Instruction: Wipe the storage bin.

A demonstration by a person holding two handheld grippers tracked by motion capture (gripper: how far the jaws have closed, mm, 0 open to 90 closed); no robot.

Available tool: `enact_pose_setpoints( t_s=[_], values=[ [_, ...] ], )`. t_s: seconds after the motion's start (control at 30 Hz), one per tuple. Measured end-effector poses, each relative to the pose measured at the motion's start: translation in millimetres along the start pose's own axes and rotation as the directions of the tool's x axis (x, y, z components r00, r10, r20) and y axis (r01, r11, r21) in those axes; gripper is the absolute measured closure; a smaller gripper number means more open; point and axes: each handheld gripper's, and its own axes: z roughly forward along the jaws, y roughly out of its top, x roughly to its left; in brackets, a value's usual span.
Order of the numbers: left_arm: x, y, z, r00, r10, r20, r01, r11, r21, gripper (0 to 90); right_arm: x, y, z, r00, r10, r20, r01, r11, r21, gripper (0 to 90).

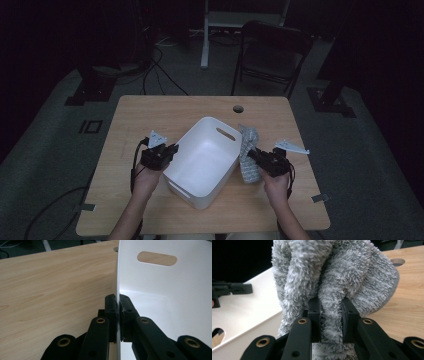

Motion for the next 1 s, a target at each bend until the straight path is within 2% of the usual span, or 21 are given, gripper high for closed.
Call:
enact_pose_setpoints(
  t_s=[0.43, 0.73, 1.0],
  values=[
    [-2.4, 0.3, 0.0, 0.9998, 0.017, -0.006, -0.017, 0.9999, 0.0, 86.5, -9.0, -17.6, 15.6, 0.9984, 0.013, 0.056, -0.019, 0.995, 0.097, 74.4],
    [-3.8, 0.5, 0.4, 0.9997, 0.021, -0.008, -0.021, 0.9998, 0.0, 86.5, -15.1, -24.0, 21.1, 0.997, 0.048, 0.06, -0.055, 0.991, 0.122, 74.4],
    [-5.0, 0.8, 0.6, 0.9995, 0.029, -0.012, -0.029, 0.9996, 0.003, 86.4, -20.7, -33.7, 30.2, 0.9947, 0.047, 0.091, -0.063, 0.983, 0.175, 74.4]
  ],
)
